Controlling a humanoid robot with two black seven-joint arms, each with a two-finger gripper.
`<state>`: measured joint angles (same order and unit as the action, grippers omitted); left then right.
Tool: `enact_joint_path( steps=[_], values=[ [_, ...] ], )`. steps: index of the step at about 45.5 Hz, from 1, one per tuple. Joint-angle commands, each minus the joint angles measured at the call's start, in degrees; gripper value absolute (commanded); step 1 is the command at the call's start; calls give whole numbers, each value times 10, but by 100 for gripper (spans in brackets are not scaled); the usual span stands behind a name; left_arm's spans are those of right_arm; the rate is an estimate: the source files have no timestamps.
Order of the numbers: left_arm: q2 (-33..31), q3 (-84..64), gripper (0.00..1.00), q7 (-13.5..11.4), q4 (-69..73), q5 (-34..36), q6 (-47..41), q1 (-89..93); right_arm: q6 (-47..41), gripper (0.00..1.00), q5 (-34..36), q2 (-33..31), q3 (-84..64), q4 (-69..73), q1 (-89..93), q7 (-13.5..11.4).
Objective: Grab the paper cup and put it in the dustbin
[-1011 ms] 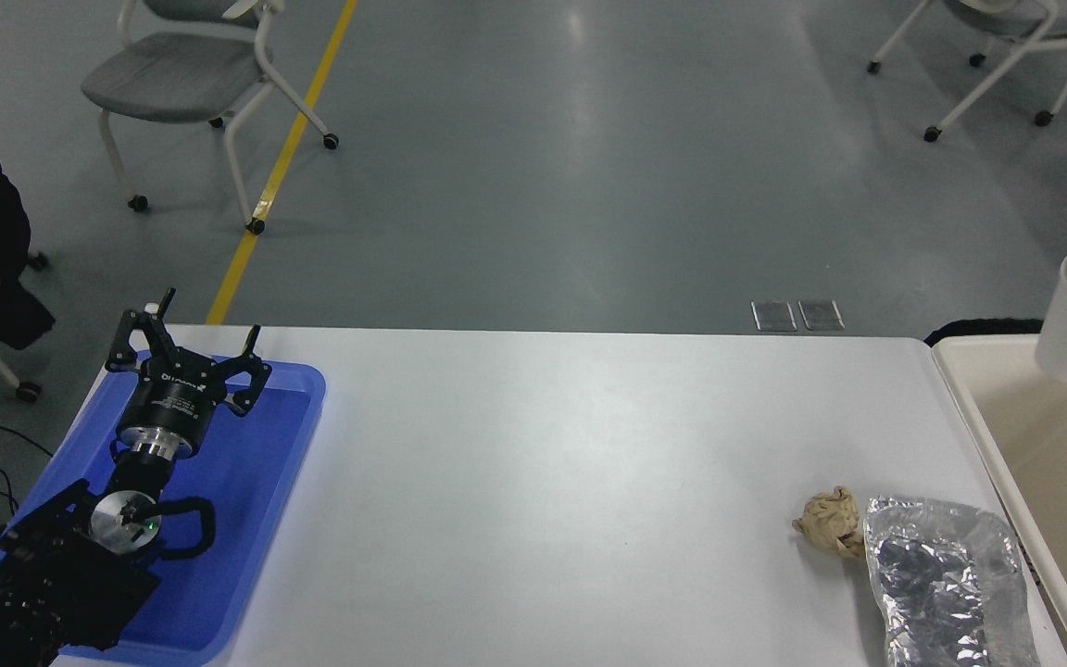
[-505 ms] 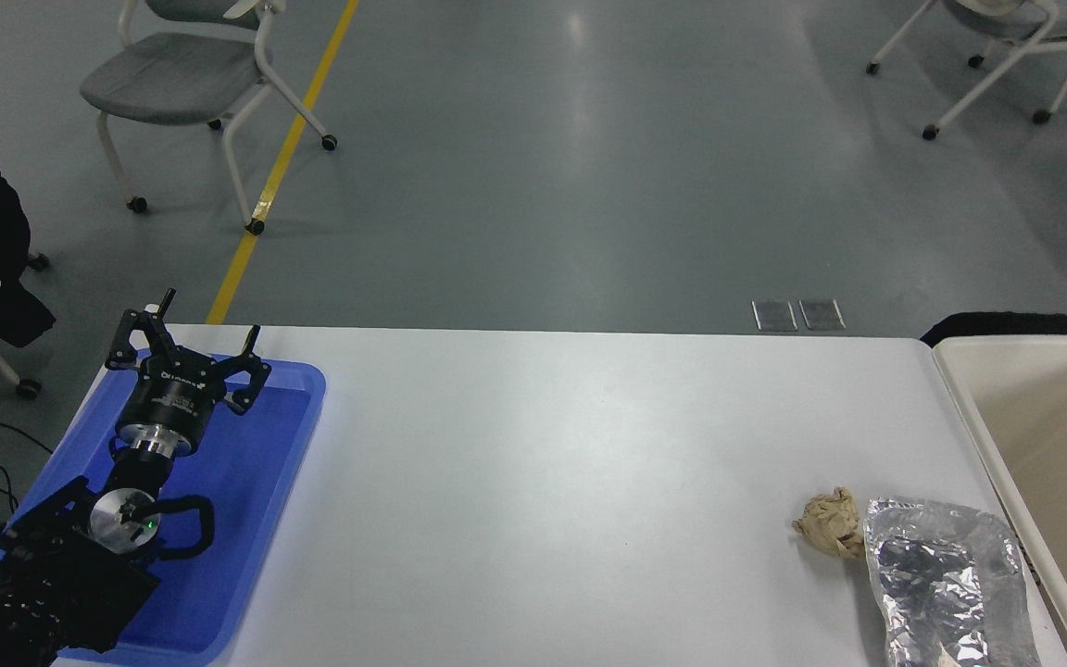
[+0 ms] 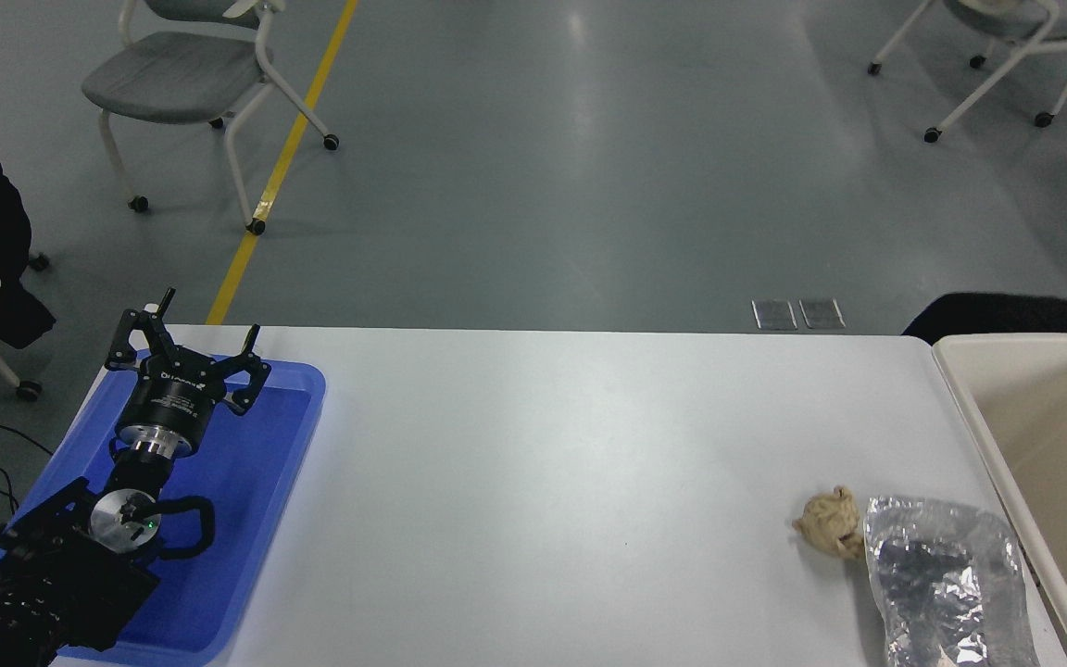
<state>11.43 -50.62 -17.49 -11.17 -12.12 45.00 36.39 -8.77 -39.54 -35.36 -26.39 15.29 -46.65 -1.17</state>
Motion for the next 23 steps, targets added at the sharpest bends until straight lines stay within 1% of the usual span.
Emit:
enact_joint_path(
  steps=[1,5,6,7,8,9,23],
  values=[
    [0,0,100,0,0,0,0,0,25,0,14,30,19,-32,42,2],
    [0,0,100,0,0,0,0,0,26,0,14,31,17,-32,42,3],
    [0,0,100,0,0,0,0,0,26,17,14,31,18,-32,42,4],
    [0,0,100,0,0,0,0,1,26,52,15,31,19,-31,42,4],
    [0,0,100,0,0,0,0,0,29,95,15,31,20,-32,42,4],
    [0,0,100,0,0,0,0,1,28,100,15,31,20,-31,39,4],
    [0,0,100,0,0,0,0,1,22,100,20,32,16,-18,-7,4]
  ],
)
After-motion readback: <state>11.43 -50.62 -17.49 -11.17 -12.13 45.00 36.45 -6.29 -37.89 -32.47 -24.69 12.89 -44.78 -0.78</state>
